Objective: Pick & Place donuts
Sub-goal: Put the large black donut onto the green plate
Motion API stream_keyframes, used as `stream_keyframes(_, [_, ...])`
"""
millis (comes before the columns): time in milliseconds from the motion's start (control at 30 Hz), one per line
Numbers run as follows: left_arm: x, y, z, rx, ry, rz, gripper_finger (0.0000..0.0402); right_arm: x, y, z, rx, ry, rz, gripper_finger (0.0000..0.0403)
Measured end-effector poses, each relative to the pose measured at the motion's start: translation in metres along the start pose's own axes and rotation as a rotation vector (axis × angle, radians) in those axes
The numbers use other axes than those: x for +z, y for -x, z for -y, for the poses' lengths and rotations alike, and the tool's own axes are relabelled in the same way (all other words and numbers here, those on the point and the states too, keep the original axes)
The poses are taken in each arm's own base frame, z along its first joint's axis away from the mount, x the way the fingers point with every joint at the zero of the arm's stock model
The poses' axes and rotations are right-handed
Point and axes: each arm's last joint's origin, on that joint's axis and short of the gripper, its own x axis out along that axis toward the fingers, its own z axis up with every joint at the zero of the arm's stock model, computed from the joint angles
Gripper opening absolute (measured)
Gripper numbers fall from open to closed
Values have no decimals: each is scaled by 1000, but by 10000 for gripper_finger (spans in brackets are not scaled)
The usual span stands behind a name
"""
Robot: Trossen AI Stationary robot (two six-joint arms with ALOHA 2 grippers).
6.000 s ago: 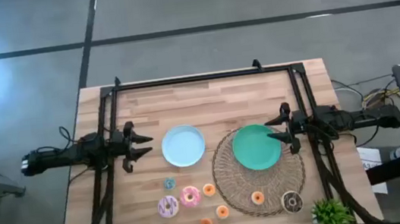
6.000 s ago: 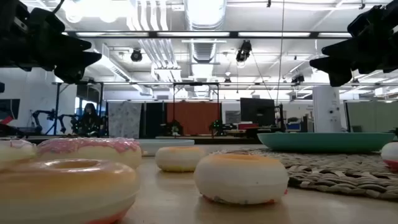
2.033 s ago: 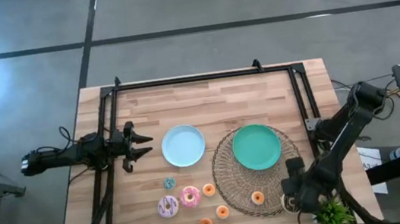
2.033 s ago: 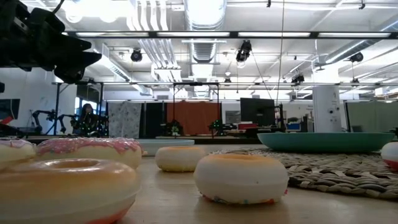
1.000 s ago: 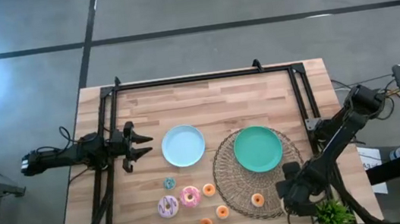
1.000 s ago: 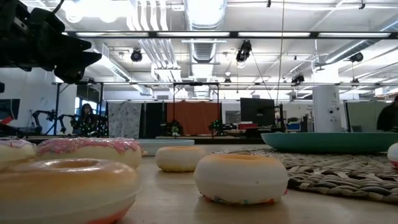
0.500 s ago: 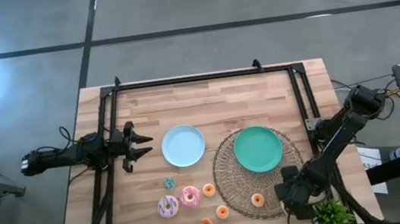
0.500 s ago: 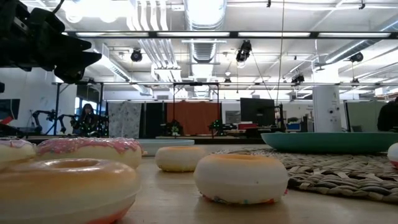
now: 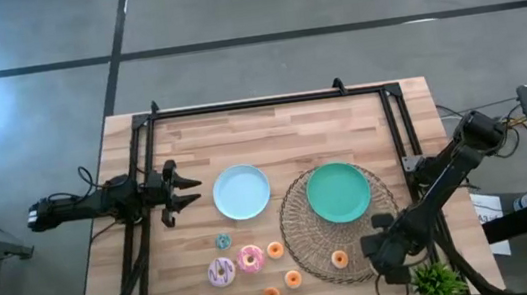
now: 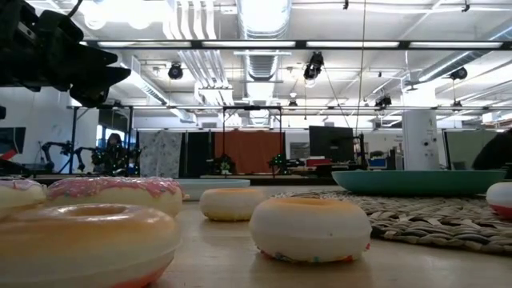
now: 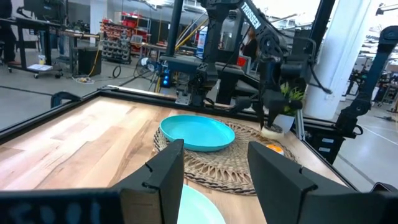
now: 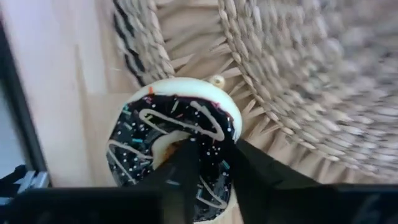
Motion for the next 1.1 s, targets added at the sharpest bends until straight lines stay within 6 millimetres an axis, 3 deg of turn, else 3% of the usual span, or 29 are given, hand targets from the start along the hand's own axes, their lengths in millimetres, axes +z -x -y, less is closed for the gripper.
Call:
stream_keyframes(233, [0, 0, 0, -1, 0, 0, 152, 3, 50, 23, -78, -97, 174, 19])
stream_keyframes(467, [0, 0, 0, 0, 0, 0, 152, 19, 86, 96, -254, -423, 389, 40])
stream_keyframes(600, [0, 0, 0, 0, 0, 0, 152, 33, 81, 136, -224, -498, 403, 50])
stream_keyframes(700, [0, 0, 0, 0, 0, -1, 152, 41, 68, 154, -138, -490, 390, 64])
stream_keyframes(900, [0, 0, 0, 0, 0, 0, 152, 33, 43, 168, -132, -464, 212, 120])
stream_keyframes(1100, [0, 0, 0, 0, 0, -1, 151, 31, 53, 166, -156, -438, 223, 179])
